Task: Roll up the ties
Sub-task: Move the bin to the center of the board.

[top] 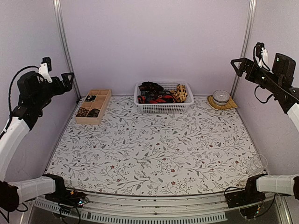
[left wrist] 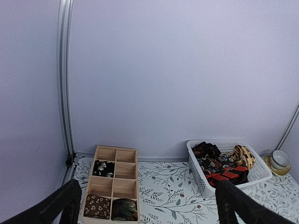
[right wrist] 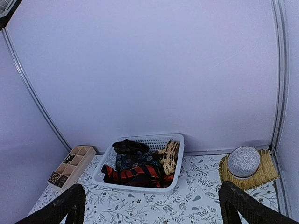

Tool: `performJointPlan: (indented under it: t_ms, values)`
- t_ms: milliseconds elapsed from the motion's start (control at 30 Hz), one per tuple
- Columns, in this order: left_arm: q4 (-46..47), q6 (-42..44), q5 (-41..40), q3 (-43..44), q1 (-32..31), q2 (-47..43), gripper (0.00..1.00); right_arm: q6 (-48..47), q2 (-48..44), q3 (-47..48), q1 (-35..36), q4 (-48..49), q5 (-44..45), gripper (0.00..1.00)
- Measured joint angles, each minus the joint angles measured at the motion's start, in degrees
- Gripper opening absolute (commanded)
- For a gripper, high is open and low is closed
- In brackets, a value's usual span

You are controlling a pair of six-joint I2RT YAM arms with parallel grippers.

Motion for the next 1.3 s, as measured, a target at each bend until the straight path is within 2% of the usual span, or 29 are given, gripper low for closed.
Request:
performJointPlan:
  t_ms: [200, 400, 600, 800, 1000, 1167, 1300]
  values:
    - [0.74, -1.46, 2.45, 1.55, -0.07, 4.57, 1.0, -0.11, -0.02, 0.04, 0.0, -1.77, -0.83, 1.0]
    - [6.88, -3.21, 11.43, 5.16, -0.92, 11.78, 1.0, -0.44, -0.35, -0.59, 0.0, -2.38, -0.55, 1.0]
    - [9.46, -5.27, 13.18, 22.58, -5.57, 28.98, 1.0, -2.56, 0.55, -0.37, 0.0, -5.49, -0.5, 1.0]
    - [7.17, -1.75, 8.92, 43.87, -12.94, 50.25, 1.0, -2.05, 7.1, 0.09, 0.0, -7.72, -0.92, 1.0]
    - [3.76, 1.38, 7.41, 65.66, -15.98, 71.78, 0.99, 0.09, 12.37, 0.09, 0.5, -8.55, -2.1, 1.0]
    - [4.39, 1.27, 7.1, 73.33, -16.09, 83.52, 0.97, 1.29, 16.76, 0.09, 2.69, -8.11, -2.29, 1.0]
    - [7.72, -0.83, 6.19, 74.84, -16.22, 90.62, 0.96, 1.53, 19.67, 0.09, 5.38, -7.63, -1.88, 1.0]
